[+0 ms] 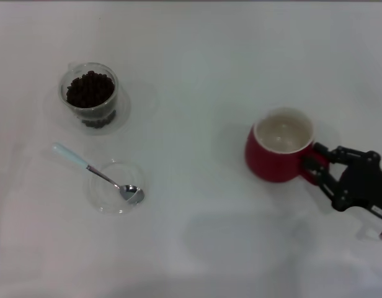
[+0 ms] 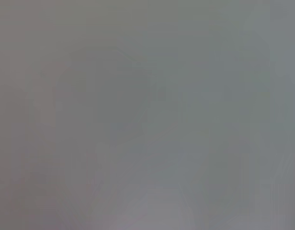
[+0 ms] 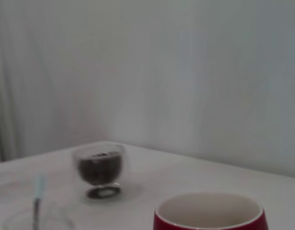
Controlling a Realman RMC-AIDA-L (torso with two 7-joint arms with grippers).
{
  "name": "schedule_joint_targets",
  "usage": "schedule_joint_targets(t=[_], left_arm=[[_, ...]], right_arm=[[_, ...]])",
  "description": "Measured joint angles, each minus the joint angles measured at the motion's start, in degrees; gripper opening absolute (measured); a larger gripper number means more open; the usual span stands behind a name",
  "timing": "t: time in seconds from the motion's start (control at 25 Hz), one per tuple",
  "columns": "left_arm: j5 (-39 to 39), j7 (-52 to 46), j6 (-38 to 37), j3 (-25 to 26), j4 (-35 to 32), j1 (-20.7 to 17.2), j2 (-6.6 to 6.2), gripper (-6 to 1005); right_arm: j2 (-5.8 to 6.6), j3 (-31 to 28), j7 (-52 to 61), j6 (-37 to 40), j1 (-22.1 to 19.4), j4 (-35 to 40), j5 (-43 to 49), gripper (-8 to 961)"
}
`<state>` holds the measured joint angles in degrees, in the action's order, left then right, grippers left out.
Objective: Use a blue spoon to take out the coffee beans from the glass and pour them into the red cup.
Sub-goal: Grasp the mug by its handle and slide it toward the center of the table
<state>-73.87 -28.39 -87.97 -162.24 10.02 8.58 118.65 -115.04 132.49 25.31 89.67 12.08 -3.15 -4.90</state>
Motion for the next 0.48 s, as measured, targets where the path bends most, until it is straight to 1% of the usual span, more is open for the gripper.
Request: schedule_joint_targets(t=[0.36, 0.48], left_arm=[[0.00, 0.00, 0.49, 0.00, 0.08, 0.25, 0.00, 886], [0.06, 0.00, 0.68, -0.01, 0.09, 0.29, 0.04, 886]], right_arm=[[0.00, 0.05, 0.91, -1.93, 0.12, 6.87, 7.87, 279], [-0.01, 0.04, 1.53, -3.79, 0.26, 9.30, 10.35, 295]])
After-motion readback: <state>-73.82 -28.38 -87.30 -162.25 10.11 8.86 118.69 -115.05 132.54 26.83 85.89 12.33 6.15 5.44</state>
